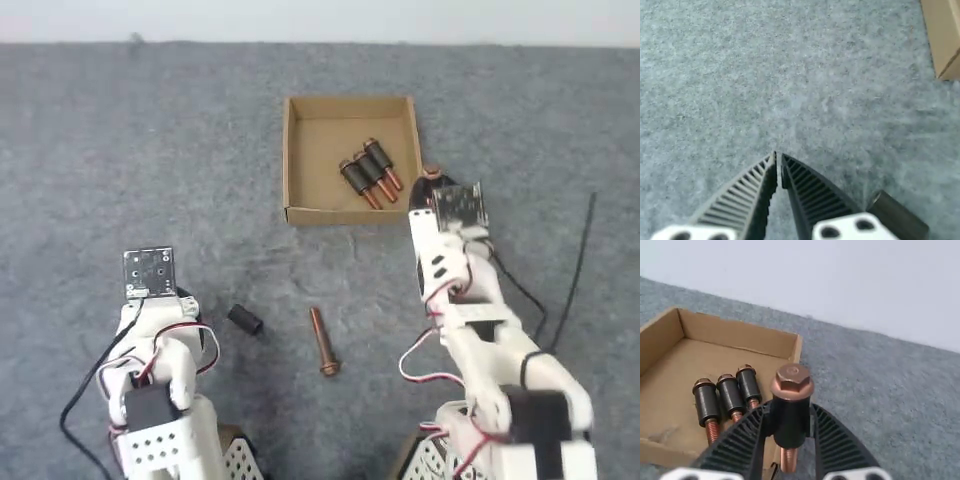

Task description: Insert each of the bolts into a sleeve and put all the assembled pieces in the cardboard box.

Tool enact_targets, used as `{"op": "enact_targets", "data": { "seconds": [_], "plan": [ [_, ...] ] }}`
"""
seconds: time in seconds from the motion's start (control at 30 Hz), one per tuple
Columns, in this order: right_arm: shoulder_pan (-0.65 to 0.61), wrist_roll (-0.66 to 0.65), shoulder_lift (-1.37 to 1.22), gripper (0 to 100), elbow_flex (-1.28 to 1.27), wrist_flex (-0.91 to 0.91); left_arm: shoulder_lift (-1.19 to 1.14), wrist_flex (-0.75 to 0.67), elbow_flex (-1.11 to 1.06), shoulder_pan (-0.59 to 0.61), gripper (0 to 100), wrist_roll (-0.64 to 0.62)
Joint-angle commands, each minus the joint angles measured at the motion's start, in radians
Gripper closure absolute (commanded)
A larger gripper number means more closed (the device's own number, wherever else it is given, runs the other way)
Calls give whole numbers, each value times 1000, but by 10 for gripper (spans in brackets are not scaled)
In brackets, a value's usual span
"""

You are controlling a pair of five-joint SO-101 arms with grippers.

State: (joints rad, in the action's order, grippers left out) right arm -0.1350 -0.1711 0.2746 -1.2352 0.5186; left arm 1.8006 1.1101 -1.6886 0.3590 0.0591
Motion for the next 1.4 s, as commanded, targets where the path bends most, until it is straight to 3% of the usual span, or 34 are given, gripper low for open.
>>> {"op": "enact_targets", "data": {
  "seconds": [0.0,0.23,0.73,1.37],
  "plan": [
    [15,-14,124,992,176,-292,15,-2,4,3,989,5],
    [1,-14,48,992,548,-826,15,-2,4,3,989,5],
    [-53,-15,-438,989,1350,-1523,15,-2,4,5,989,5],
    [-54,-92,-909,989,1895,-1570,15,-2,4,5,989,6]
  ]
}}
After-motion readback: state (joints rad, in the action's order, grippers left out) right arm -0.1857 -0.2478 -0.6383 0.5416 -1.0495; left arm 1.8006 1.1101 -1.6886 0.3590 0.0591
